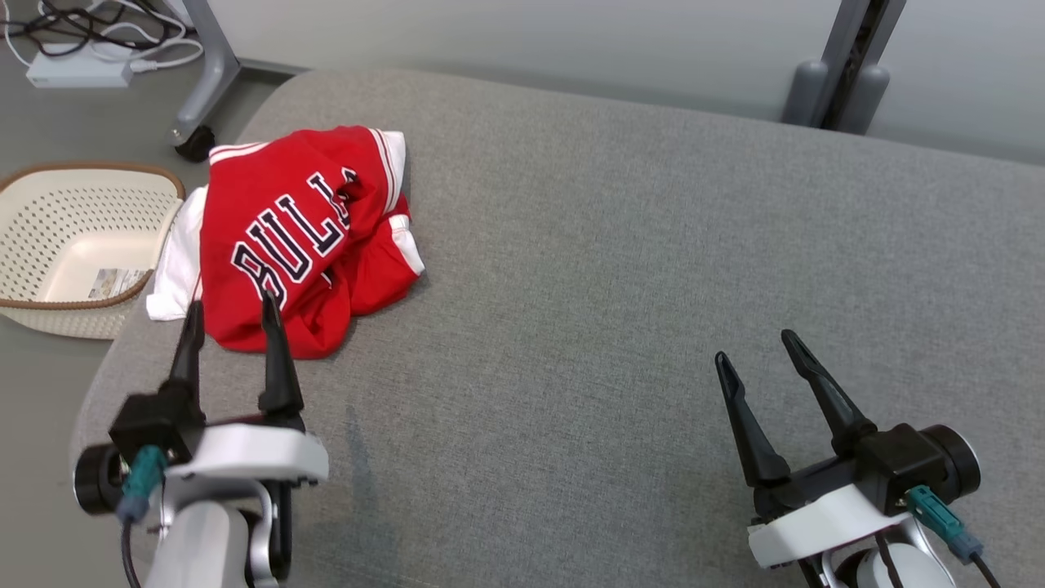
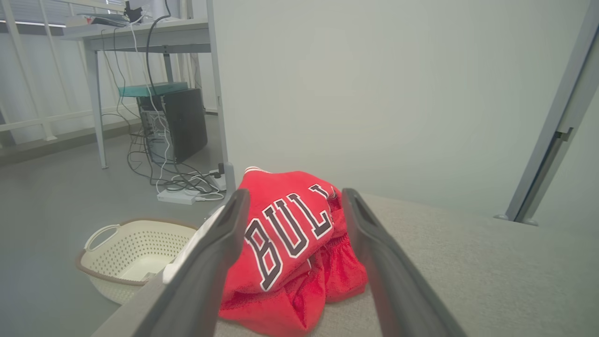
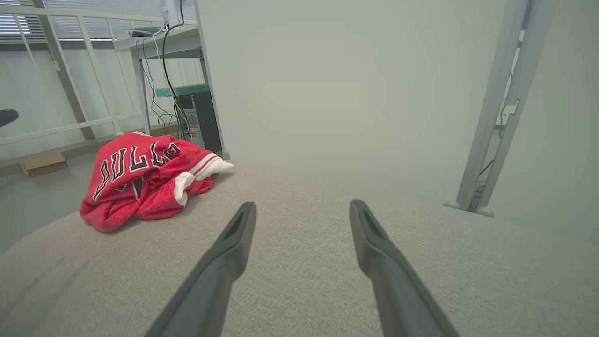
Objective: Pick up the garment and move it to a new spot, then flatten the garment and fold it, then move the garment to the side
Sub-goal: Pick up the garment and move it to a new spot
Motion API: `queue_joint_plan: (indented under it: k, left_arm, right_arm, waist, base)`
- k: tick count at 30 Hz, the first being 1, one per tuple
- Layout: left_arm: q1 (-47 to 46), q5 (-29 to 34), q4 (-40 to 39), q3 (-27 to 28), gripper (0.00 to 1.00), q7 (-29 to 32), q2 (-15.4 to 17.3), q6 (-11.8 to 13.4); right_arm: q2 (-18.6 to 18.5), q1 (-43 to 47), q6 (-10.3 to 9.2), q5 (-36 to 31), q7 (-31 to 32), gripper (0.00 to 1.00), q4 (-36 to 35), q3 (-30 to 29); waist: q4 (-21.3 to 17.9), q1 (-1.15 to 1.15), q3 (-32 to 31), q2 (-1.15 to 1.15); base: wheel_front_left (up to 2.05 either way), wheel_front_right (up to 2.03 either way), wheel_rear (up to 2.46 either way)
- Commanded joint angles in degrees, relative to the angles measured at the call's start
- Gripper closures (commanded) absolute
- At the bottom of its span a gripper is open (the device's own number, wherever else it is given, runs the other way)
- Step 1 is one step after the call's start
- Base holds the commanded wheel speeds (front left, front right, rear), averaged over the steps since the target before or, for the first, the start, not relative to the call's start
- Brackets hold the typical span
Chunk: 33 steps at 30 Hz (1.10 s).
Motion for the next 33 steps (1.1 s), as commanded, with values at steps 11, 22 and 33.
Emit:
queue_joint_plan:
  k: [11, 22, 33]
  left_arm:
    - [-18.69, 0.57, 15.1, 6.05, 0.0, -0.03, 2.19, -3.93]
    - [-35.85, -0.85, 35.93, 6.05, 0.0, 9.14, 6.89, -4.62]
    - [-41.91, -1.09, 48.06, 4.04, 0.0, 25.5, 10.27, -6.43]
  right_arm:
    - [-2.89, -4.26, 0.13, 0.21, -0.32, 0.0, -0.4, 1.43]
    - [-4.6, -6.81, 0.13, 1.67, -0.32, 0.0, 0.15, 3.67]
    - [-4.75, -7.0, 0.13, 3.24, -0.32, 0.0, 1.18, 5.26]
  waist:
    - [-1.1, 0.0, 8.12, 0.0]
    - [-4.09, 0.0, 11.86, 0.0]
    - [-6.44, 0.0, 11.29, 0.0]
  base:
    - [0.0, 0.0, 0.0]
    - [0.0, 0.0, 0.0]
    - [0.0, 0.0, 0.0]
